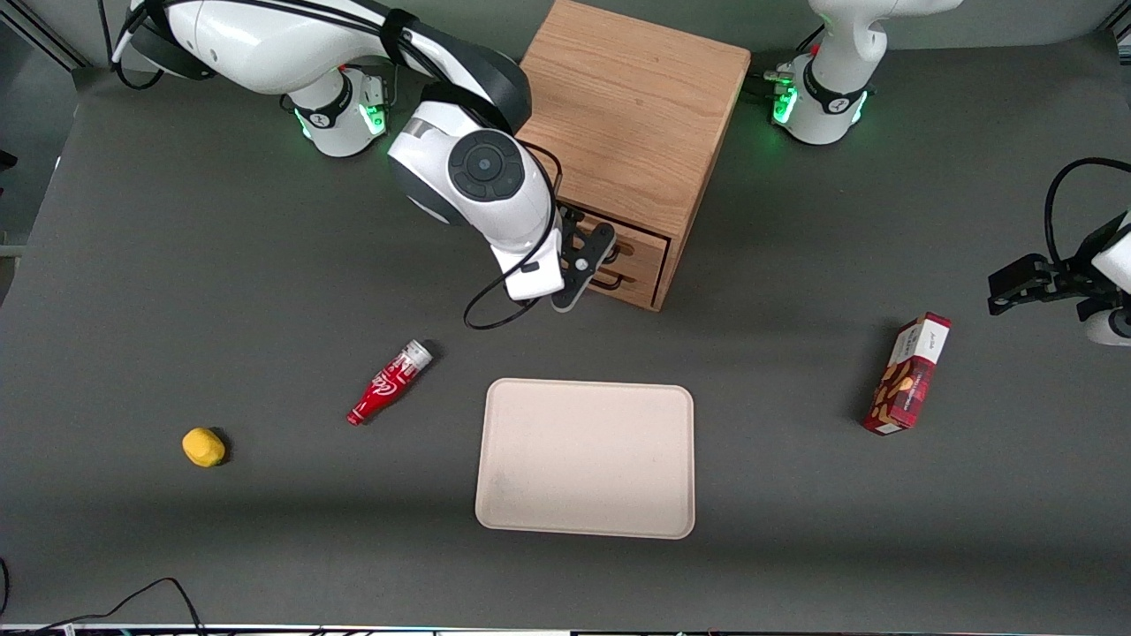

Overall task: Open upper drawer
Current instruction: 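Move the right gripper to the upper drawer's black handle and hook it, then pull the upper drawer outward by its handle with the right gripper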

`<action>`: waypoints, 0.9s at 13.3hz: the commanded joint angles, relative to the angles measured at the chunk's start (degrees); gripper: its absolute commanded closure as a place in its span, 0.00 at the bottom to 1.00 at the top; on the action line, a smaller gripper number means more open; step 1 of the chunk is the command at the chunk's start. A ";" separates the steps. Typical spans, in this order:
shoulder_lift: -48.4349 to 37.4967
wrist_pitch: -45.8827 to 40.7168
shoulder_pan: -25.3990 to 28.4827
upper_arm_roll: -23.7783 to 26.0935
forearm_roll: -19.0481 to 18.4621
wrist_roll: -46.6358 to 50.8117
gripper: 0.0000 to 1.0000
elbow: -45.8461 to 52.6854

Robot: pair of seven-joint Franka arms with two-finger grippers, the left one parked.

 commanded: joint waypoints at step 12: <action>0.04 0.81 -2.68 1.40 -1.44 -6.04 0.00 0.21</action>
